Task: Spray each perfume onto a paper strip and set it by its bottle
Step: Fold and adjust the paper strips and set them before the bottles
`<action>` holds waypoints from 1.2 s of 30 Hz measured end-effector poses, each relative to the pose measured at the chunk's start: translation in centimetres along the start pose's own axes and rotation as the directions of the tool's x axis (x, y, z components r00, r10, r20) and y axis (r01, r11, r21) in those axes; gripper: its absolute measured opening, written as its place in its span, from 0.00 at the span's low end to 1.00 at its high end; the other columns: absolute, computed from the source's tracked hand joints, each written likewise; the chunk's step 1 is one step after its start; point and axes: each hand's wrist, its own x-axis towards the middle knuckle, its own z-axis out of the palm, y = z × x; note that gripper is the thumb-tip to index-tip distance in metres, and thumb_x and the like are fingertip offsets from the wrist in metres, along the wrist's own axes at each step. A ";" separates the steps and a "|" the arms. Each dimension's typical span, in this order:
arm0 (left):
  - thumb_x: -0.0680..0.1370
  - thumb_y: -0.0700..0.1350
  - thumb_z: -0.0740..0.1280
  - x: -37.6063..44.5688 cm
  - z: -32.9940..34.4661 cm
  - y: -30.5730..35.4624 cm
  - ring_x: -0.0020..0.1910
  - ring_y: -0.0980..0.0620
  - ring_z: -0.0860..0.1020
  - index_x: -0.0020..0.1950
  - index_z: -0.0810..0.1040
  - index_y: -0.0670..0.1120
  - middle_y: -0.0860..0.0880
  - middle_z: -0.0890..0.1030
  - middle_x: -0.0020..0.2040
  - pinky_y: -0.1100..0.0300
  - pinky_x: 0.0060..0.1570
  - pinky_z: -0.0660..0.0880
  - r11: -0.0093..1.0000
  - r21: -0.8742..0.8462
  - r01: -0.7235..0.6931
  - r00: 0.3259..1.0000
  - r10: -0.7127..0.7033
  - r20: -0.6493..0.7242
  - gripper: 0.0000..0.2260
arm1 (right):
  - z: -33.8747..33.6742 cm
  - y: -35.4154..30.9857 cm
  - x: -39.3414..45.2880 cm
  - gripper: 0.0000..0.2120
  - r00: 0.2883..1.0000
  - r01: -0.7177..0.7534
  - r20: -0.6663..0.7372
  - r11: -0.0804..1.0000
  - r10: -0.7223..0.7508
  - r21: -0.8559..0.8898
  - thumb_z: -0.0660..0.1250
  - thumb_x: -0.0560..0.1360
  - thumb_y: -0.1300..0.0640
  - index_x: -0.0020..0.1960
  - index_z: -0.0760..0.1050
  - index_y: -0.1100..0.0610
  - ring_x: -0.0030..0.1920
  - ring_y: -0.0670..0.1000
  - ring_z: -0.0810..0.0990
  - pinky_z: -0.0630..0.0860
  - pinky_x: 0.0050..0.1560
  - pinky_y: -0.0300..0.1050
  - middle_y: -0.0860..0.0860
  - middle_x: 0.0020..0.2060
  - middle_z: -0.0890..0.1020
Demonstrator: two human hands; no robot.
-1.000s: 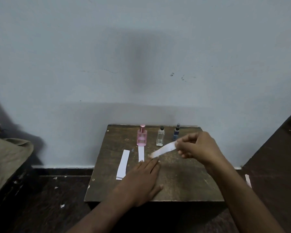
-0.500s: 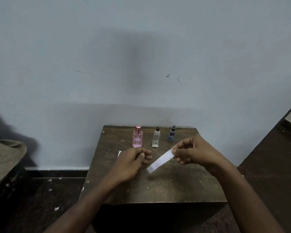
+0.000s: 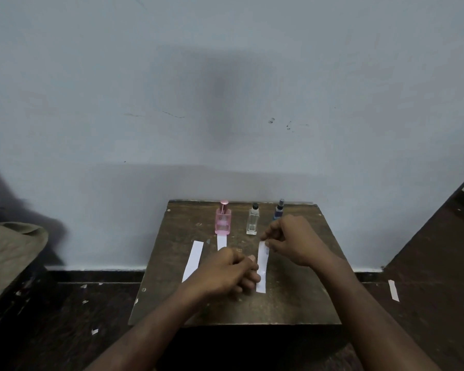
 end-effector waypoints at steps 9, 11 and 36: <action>0.85 0.49 0.67 0.2 -1.6 -0.6 0.42 0.57 0.87 0.51 0.87 0.46 0.52 0.89 0.46 0.58 0.50 0.83 0.847 0.511 -0.145 0.978 0.202 -0.057 0.10 | 2.0 0.2 1.2 0.06 1.000 0.005 -0.020 1.000 -0.005 0.001 0.77 0.77 0.61 0.53 0.86 0.53 0.38 0.38 0.80 0.71 0.37 0.24 0.45 0.39 0.85; 0.84 0.49 0.69 0.5 -1.5 -0.6 0.45 0.59 0.85 0.55 0.87 0.48 0.53 0.89 0.48 0.59 0.52 0.82 0.782 0.600 -0.167 0.968 0.247 -0.053 0.09 | 2.3 0.3 1.3 0.07 1.000 -0.016 -0.023 1.000 0.017 0.016 0.78 0.76 0.61 0.51 0.85 0.52 0.38 0.39 0.82 0.73 0.37 0.24 0.44 0.39 0.85; 0.82 0.46 0.67 2.2 -2.1 -0.7 0.71 0.48 0.72 0.78 0.69 0.48 0.51 0.72 0.73 0.48 0.65 0.77 0.445 0.835 -0.323 0.808 0.589 -0.001 0.24 | -0.1 4.3 0.9 0.18 0.956 -0.187 -0.239 0.981 0.171 -0.046 0.78 0.74 0.60 0.62 0.84 0.48 0.56 0.47 0.83 0.72 0.53 0.37 0.46 0.60 0.86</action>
